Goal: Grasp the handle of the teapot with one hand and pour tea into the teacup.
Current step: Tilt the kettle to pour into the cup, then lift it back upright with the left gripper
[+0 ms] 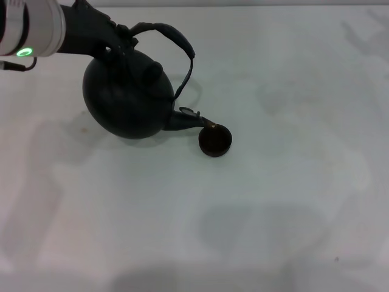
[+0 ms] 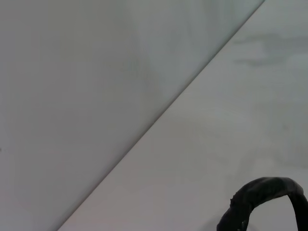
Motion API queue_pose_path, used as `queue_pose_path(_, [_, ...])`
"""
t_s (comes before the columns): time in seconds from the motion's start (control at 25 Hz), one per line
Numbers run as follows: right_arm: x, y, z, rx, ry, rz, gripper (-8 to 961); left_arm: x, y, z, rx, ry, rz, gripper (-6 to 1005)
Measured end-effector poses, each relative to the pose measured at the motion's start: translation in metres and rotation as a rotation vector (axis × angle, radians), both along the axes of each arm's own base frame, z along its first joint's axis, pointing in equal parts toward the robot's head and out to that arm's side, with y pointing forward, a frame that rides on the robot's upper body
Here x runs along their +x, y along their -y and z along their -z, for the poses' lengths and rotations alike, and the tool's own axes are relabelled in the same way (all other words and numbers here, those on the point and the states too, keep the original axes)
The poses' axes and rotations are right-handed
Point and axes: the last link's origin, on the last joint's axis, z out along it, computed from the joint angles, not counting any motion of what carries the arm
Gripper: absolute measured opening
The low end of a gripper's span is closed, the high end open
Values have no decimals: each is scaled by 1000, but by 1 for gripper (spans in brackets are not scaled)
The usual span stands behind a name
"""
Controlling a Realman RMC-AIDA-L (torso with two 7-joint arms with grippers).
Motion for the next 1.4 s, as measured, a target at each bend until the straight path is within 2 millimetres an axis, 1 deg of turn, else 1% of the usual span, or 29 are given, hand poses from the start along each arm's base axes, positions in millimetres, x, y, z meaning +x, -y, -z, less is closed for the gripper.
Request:
queue_pose_path(0.28, [1,0,0,2,3,6,764,2,1,4,-7,-33,8,166])
queue_pose_path(0.76, [4,-1,2,4,13,19,765,2,1,4,-7,-31,8,164])
queue_pose_path(1.16, [4,-1,2,4,14,20,765,0,1,5,-5,-28,-1,165])
queue_pose_path(1.4, [7,-1,3,4,15,32,765,-4,2,3,13,7,-24,165])
